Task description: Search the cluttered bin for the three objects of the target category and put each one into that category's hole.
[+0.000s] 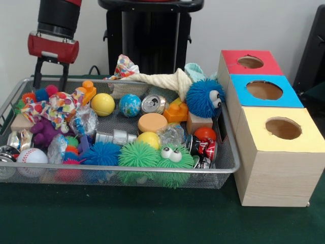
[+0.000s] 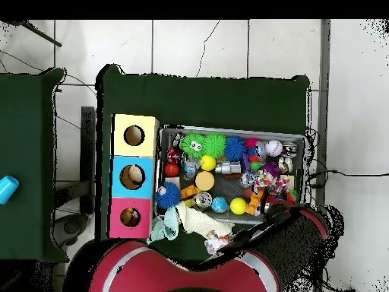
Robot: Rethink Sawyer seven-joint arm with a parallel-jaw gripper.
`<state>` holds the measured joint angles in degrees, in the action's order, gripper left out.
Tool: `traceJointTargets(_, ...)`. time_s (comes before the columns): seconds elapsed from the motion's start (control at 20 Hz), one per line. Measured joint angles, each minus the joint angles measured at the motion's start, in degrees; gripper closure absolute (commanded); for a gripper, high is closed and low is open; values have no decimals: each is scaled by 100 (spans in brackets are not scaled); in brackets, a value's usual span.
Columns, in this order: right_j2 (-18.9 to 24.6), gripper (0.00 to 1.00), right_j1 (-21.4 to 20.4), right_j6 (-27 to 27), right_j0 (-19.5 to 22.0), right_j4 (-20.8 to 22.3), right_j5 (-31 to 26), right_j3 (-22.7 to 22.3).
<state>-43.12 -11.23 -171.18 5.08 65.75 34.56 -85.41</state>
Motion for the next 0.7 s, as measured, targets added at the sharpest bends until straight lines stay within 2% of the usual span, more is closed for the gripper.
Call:
traceJointTargets(0.1, -27, 0, 43, -42, -44, 212, -57, 33)
traceJointTargets(0.25, -29, 0, 58, -46, -212, 456, -452, 49)
traceJointTargets(0.7, -12, 0, 2, -46, -389, 581, -1285, 59)
